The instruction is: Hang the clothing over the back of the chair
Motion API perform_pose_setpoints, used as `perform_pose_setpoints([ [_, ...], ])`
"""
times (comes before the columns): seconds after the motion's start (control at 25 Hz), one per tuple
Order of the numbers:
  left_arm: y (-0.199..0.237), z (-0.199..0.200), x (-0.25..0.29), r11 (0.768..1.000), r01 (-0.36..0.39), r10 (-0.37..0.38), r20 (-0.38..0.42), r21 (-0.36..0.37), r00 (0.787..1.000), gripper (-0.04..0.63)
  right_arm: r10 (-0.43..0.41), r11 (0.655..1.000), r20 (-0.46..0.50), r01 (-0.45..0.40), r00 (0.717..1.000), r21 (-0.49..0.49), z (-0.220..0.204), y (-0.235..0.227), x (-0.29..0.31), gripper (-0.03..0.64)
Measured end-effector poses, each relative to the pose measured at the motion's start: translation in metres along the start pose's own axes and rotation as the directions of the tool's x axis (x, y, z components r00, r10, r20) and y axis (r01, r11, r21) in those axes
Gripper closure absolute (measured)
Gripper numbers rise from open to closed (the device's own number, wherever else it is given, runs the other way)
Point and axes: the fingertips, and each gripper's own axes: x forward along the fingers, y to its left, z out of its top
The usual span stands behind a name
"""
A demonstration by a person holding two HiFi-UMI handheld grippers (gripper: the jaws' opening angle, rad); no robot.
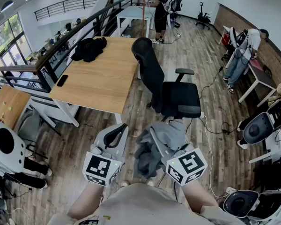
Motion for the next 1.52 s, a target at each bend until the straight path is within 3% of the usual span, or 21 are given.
perform_pose_setpoints([
  [0.56, -0.007, -0.003, 0.016, 1.000, 0.004, -0.004, -0.013, 0.001, 1.000, 0.595, -0.024, 0.999, 0.013, 0.024, 1.000, -0.021, 0.008, -0.020, 0.000, 0.525],
  [1.32, -0.041, -0.017, 0.079, 0.996, -0.076, 0.074, -0.045, -0.045, 0.996, 0.595, 0.037, 0.999, -0.007, -0.037, 0.999, -0.038, -0.015, -0.088, -0.023, 0.523],
  [1.52, -0.045, -0.012, 0.091, 0.995, -0.099, 0.098, -0.051, -0.014, 0.994, 0.595, 0.045, 0.999, -0.002, -0.045, 0.999, -0.027, -0.018, -0.108, -0.025, 0.523],
])
